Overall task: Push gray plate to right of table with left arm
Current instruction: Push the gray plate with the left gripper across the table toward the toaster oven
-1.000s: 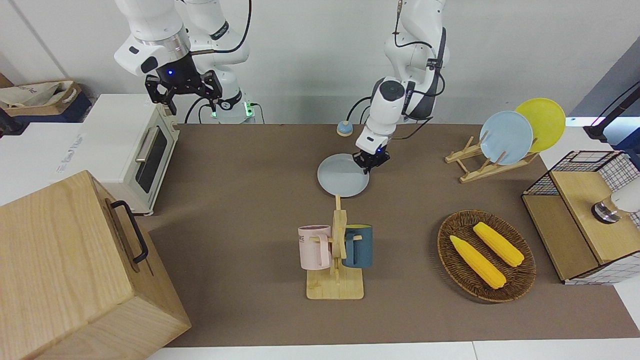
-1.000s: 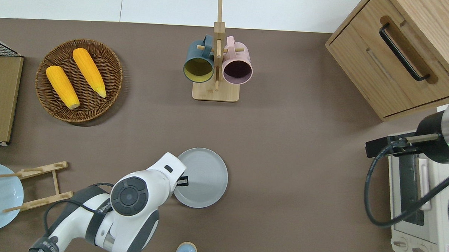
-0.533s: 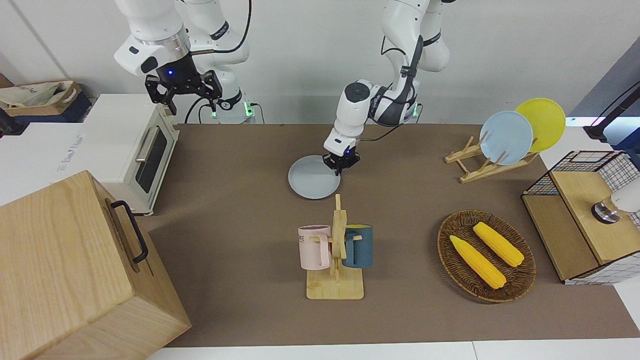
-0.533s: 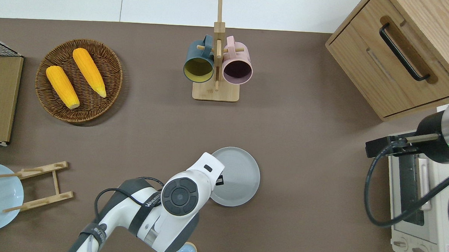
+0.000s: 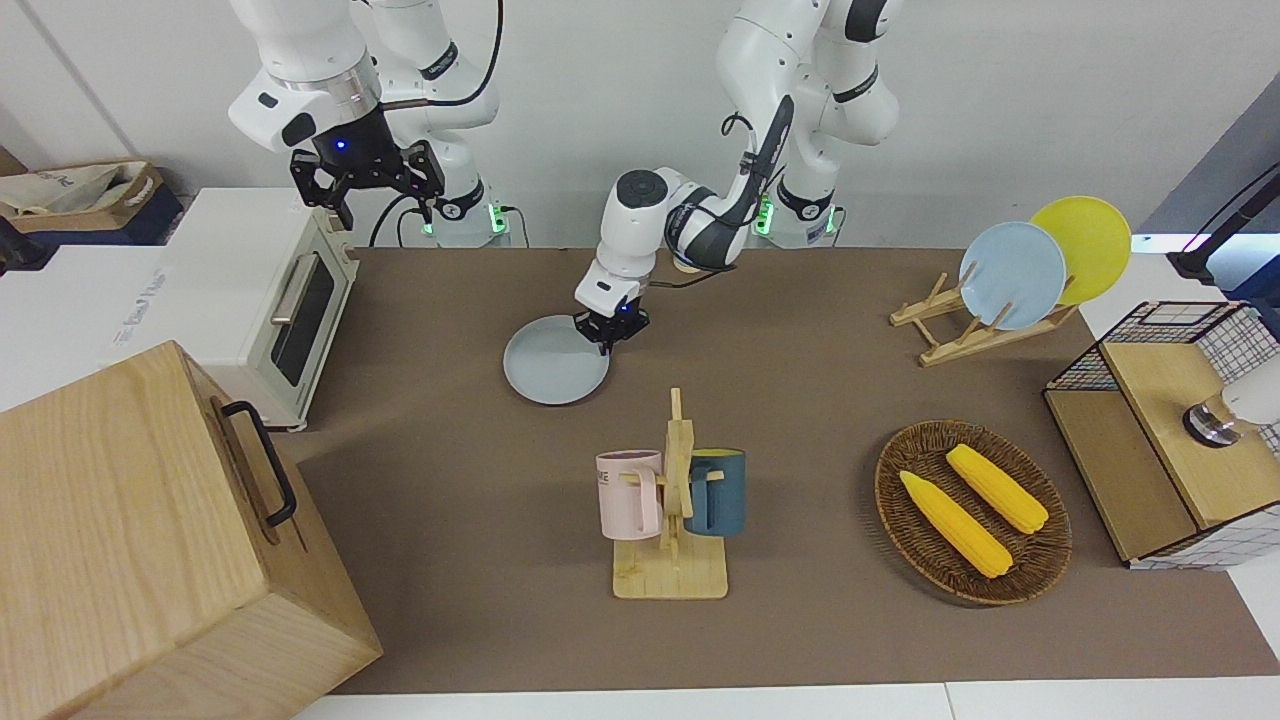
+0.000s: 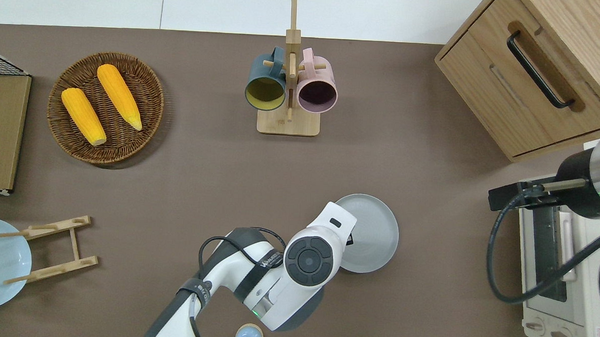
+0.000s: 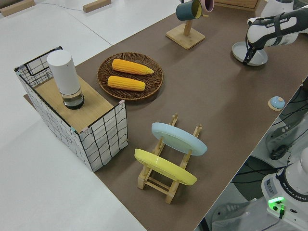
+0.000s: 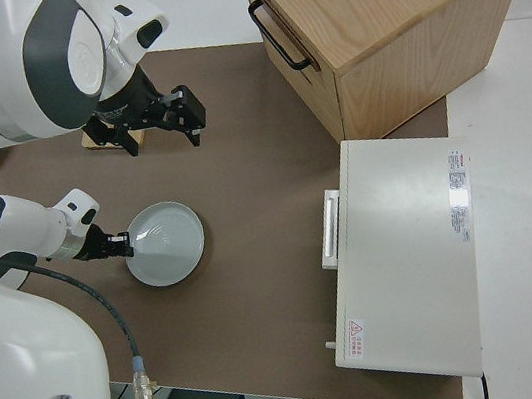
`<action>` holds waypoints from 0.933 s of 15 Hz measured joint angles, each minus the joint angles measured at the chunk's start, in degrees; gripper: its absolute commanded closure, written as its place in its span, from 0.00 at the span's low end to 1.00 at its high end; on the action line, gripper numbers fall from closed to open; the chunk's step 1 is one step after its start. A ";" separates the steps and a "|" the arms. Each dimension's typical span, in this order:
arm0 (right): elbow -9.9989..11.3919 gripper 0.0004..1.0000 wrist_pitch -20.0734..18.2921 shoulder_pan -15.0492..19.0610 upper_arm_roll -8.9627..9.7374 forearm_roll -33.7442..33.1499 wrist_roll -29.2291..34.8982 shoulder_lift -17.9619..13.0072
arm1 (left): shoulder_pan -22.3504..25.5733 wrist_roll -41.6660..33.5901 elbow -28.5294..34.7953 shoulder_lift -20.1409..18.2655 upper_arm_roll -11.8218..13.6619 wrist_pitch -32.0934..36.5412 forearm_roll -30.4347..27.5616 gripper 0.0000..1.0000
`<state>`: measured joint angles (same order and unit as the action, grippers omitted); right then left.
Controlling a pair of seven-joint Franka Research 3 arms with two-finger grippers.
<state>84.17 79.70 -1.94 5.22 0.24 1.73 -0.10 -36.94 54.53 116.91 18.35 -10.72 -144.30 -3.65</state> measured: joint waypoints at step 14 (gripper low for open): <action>0.00 0.02 0.00 0.00 0.00 0.00 0.00 0.00 | -2.78 4.95 -7.00 5.11 0.16 0.04 2.27 0.42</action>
<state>84.17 79.70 -1.94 5.22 0.24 1.73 -0.10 -39.72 59.48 109.91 23.46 -10.56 -144.26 -1.39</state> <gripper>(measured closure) 0.013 0.705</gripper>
